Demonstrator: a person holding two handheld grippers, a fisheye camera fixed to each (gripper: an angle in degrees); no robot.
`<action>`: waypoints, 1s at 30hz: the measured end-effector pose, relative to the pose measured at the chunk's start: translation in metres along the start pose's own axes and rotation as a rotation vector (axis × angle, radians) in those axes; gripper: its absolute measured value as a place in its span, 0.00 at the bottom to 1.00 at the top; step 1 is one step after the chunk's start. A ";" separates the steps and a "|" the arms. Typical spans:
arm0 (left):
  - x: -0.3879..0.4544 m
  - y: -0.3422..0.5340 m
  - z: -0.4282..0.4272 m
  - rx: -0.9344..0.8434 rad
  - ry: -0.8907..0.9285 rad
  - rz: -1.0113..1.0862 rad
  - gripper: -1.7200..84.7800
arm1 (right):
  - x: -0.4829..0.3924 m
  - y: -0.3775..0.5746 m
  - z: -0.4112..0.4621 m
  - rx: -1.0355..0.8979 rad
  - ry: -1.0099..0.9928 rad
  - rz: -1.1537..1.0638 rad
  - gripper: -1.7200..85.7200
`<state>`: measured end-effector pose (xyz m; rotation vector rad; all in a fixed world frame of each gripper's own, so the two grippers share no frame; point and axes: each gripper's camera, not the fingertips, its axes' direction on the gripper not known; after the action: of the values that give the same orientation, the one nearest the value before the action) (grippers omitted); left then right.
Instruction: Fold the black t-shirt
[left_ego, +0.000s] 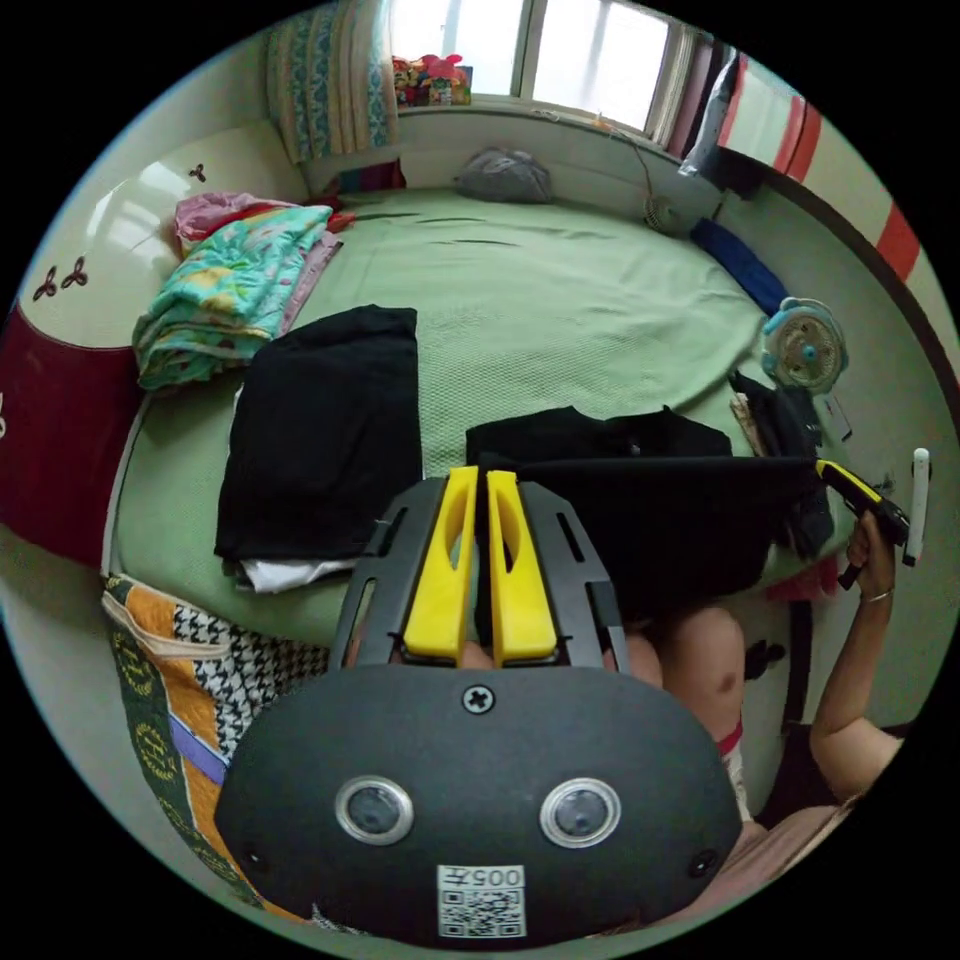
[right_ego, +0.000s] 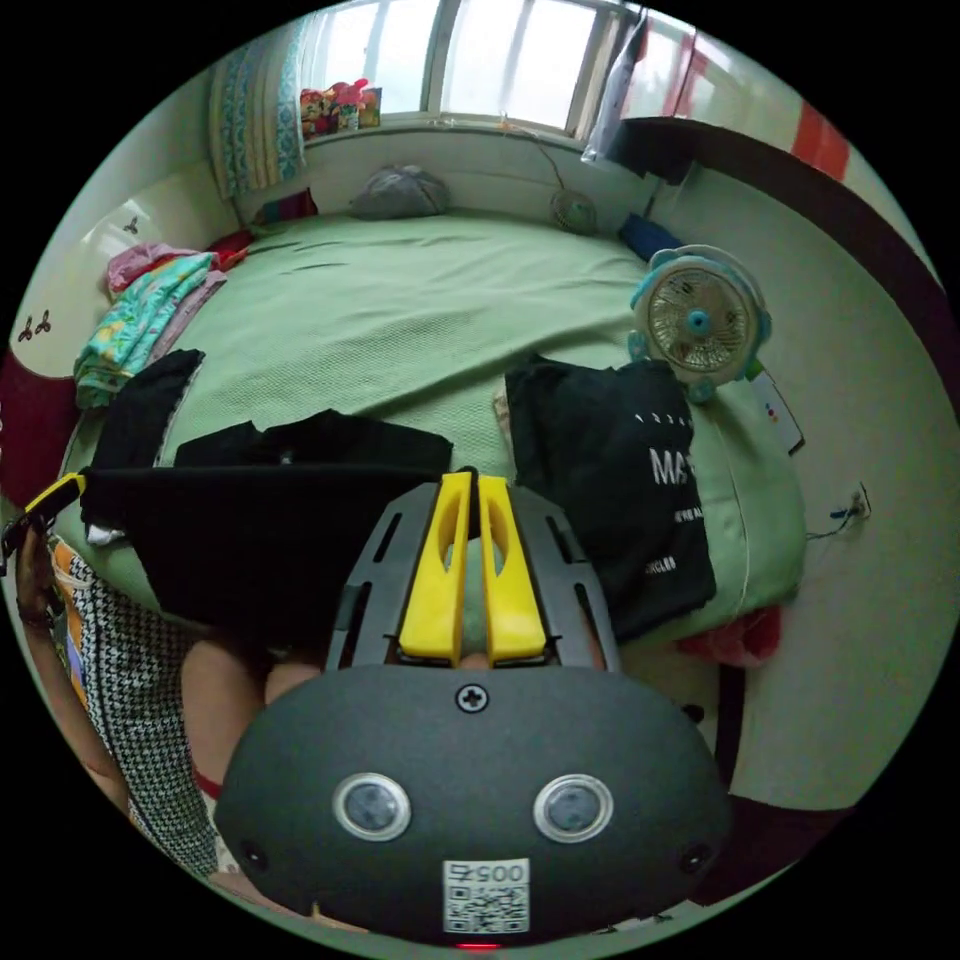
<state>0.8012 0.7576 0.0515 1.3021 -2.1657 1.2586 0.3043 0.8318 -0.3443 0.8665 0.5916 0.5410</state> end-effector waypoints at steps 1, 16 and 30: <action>-0.001 -0.009 0.008 -0.003 0.005 -0.009 0.07 | -0.005 -0.020 0.023 -0.029 0.002 -0.005 0.03; -0.013 -0.045 0.118 -0.113 0.058 -0.037 0.09 | 0.021 -0.048 0.096 -0.028 -0.075 0.120 0.10; 0.001 -0.068 0.187 -0.191 -0.025 -0.039 0.09 | -0.049 0.000 0.136 -0.179 -0.084 -0.058 0.04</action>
<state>0.8869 0.5921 -0.0172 1.2814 -2.2049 0.9985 0.3609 0.7272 -0.2622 0.6972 0.4825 0.4949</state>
